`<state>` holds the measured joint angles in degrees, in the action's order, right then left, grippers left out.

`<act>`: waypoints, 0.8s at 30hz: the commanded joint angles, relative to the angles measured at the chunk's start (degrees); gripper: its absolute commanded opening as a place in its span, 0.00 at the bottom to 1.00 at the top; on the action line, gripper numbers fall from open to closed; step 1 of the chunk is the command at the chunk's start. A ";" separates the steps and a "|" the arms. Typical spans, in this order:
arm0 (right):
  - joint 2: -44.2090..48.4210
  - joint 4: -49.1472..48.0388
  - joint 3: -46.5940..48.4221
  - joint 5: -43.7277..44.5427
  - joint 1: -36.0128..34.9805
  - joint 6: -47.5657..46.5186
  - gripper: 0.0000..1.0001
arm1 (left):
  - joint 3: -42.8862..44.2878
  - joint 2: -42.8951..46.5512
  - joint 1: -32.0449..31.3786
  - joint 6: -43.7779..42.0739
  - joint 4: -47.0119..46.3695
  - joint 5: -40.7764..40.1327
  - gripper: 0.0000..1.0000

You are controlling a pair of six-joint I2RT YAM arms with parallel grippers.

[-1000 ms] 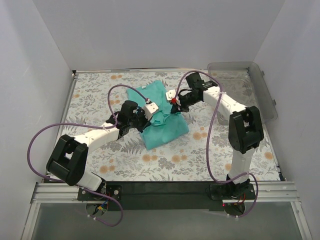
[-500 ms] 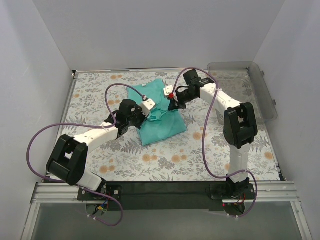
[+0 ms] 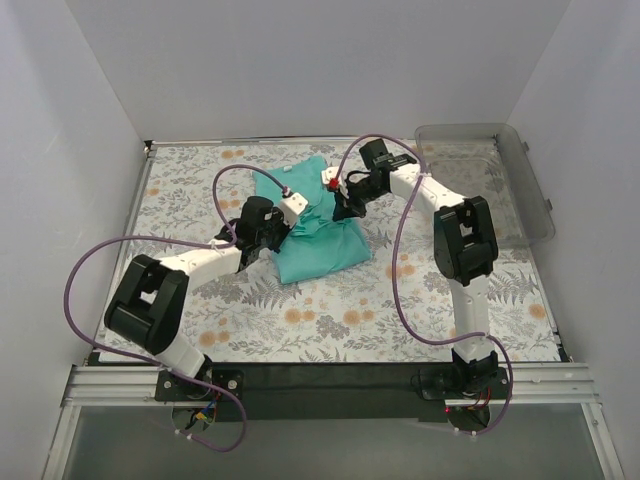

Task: Fold and stack the t-shirts
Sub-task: Fold the tshirt

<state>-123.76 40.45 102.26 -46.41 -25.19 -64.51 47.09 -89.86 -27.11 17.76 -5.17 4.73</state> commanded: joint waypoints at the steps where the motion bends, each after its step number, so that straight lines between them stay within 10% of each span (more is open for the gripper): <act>1: -0.95 -0.89 3.91 -0.70 0.05 3.42 0.01 | 2.65 -0.57 0.92 -0.53 -2.39 -1.84 0.00; 24: -4.38 -8.28 5.50 3.17 0.14 13.09 0.01 | 5.55 -5.58 3.21 -0.27 -4.85 -2.10 0.00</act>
<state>-127.72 34.24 105.19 -43.42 -25.19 -53.49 50.17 -94.98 -24.84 17.78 -8.03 3.55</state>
